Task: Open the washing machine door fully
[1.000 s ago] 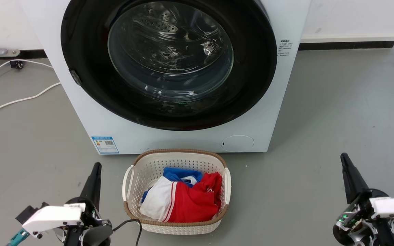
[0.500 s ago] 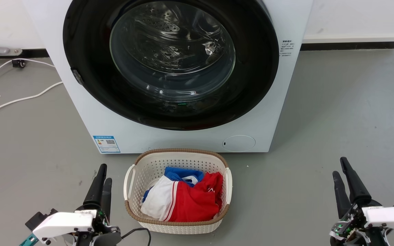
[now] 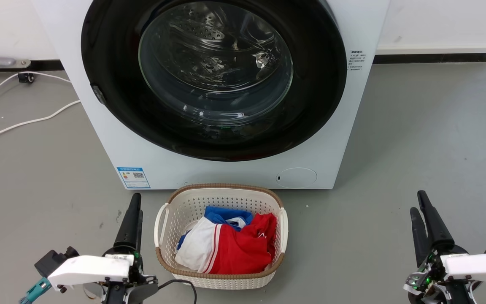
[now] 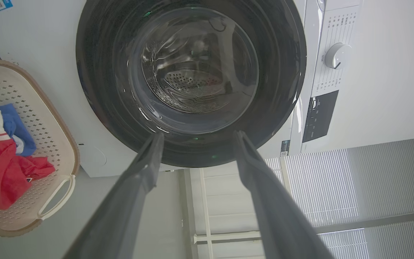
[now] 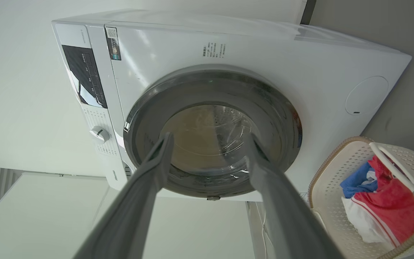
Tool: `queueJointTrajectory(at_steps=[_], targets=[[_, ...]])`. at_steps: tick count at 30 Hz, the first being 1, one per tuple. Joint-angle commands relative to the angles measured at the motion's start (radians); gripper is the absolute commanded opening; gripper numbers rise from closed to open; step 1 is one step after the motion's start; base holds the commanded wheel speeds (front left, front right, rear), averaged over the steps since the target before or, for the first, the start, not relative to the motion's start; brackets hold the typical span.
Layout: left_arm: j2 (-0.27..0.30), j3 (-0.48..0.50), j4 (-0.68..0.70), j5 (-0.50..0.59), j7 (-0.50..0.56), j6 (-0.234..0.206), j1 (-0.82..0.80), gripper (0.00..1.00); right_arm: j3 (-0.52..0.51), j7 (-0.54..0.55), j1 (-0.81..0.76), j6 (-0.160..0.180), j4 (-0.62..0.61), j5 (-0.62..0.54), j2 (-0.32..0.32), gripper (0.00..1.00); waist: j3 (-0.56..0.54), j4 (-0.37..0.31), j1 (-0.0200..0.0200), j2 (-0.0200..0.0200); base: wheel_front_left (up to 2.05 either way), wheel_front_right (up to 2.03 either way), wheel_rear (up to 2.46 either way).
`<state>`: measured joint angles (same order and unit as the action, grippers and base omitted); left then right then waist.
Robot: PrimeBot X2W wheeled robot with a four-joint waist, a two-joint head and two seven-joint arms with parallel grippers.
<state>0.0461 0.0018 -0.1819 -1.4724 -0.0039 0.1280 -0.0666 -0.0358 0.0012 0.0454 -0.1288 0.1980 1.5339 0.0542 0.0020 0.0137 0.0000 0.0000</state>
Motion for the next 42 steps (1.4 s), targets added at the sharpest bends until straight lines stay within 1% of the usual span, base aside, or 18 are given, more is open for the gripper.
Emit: queueJointTrajectory(at_steps=[1,5,9,13,19,27,36,42], targets=[[0.004,-0.009,0.022,0.024,-0.010,0.002,-0.009,1.00,0.007,-0.008,0.009,-0.001,-0.022,-0.015,0.011,1.00,0.000,0.000,0.0000,0.0000,0.00,0.00,0.00],[0.009,-0.029,0.032,0.095,-0.025,0.002,-0.008,1.00,0.017,-0.025,0.008,-0.001,-0.029,-0.061,0.020,1.00,-0.001,0.002,0.0000,0.0000,0.00,0.00,0.00],[0.013,-0.044,0.041,0.171,-0.040,0.002,-0.007,1.00,0.024,-0.042,0.008,-0.001,-0.033,-0.135,0.028,1.00,-0.001,0.004,0.0000,0.0000,0.00,0.00,0.00],[0.013,-0.046,0.045,0.247,-0.055,0.002,-0.004,1.00,0.025,-0.057,0.009,-0.001,-0.033,-0.241,0.036,1.00,-0.002,0.006,0.0000,0.0000,0.00,0.00,0.00],[0.010,-0.043,0.040,0.379,-0.075,0.002,0.000,1.00,0.020,-0.071,0.008,-0.001,-0.045,-0.372,0.025,1.00,-0.003,0.007,0.0000,0.0000,0.00,0.00,0.00],[0.012,-0.054,0.025,0.569,-0.101,0.003,-0.001,1.00,0.009,-0.065,0.011,-0.001,-0.061,-0.603,0.025,1.00,-0.004,0.008,0.0000,0.0000,0.00,0.00,0.00],[0.028,-0.071,0.009,0.784,-0.126,0.002,-0.008,1.00,0.008,-0.059,0.002,-0.002,-0.080,-0.796,0.020,1.00,-0.008,0.011,0.0000,0.0000,0.00,0.00,0.00],[0.032,-0.072,0.001,0.882,-0.144,-0.002,-0.009,1.00,0.003,-0.044,-0.005,-0.002,-0.090,-0.947,0.020,1.00,-0.009,0.013,0.0000,0.0000,0.00,0.00,0.00]])
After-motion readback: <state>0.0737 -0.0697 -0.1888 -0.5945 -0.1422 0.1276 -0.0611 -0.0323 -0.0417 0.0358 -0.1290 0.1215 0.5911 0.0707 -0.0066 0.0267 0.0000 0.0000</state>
